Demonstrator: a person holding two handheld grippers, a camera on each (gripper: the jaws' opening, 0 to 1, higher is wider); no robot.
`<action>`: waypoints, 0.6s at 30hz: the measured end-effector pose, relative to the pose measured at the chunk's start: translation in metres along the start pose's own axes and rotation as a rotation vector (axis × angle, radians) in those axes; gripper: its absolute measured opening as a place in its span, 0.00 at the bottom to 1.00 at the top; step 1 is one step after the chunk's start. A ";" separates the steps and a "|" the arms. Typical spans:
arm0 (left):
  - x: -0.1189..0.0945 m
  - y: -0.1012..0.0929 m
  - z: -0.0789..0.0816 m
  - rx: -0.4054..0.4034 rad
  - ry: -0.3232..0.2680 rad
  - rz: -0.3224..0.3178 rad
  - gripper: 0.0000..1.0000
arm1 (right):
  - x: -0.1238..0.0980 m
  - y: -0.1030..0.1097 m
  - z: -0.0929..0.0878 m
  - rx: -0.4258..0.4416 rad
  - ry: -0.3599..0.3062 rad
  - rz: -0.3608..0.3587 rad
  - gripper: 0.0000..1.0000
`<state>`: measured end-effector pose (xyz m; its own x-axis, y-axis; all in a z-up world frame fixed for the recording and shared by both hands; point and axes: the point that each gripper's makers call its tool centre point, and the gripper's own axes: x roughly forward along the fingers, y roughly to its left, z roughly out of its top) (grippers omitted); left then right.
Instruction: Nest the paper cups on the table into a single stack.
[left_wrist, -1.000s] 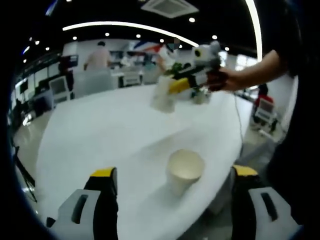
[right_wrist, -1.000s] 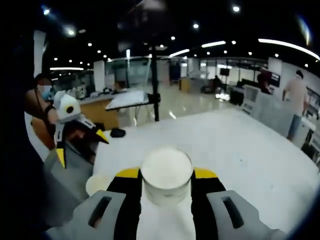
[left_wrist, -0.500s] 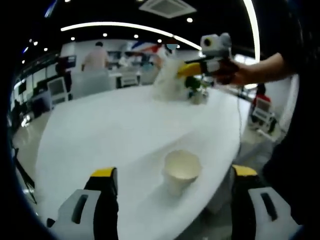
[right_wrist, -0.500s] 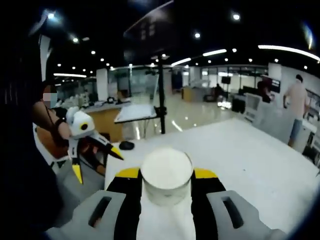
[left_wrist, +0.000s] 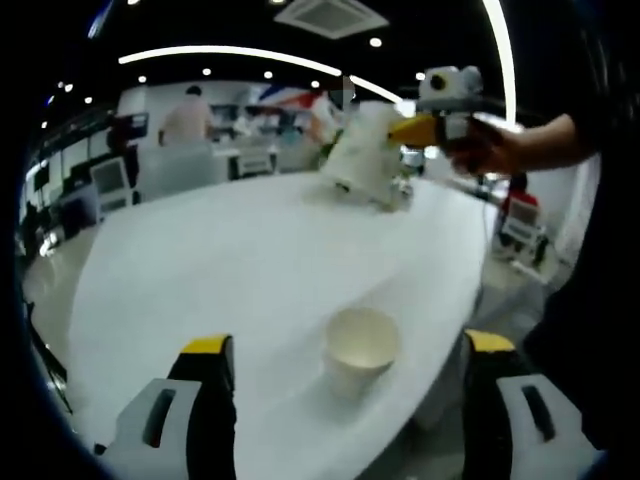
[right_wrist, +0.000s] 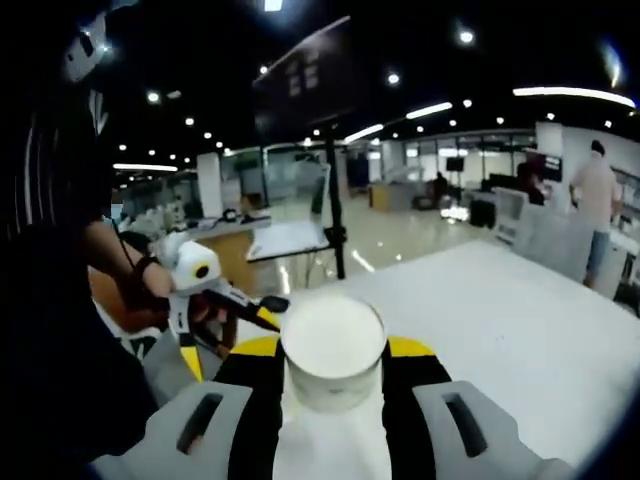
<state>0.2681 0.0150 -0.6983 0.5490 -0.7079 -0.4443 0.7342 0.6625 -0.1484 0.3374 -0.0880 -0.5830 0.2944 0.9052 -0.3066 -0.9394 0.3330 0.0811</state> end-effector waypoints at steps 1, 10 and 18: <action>0.000 0.000 0.000 -0.001 0.002 -0.001 0.92 | -0.001 0.001 -0.001 -0.001 0.002 0.000 0.35; -0.001 -0.009 0.008 -0.004 -0.013 -0.024 0.89 | -0.003 0.012 -0.004 0.012 -0.007 0.002 0.35; -0.003 -0.023 0.015 -0.033 -0.035 -0.063 0.85 | 0.000 0.024 -0.006 -0.012 0.001 0.014 0.35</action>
<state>0.2556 -0.0020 -0.6806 0.5164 -0.7559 -0.4024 0.7542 0.6240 -0.2042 0.3140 -0.0818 -0.5865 0.2806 0.9096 -0.3063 -0.9456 0.3167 0.0741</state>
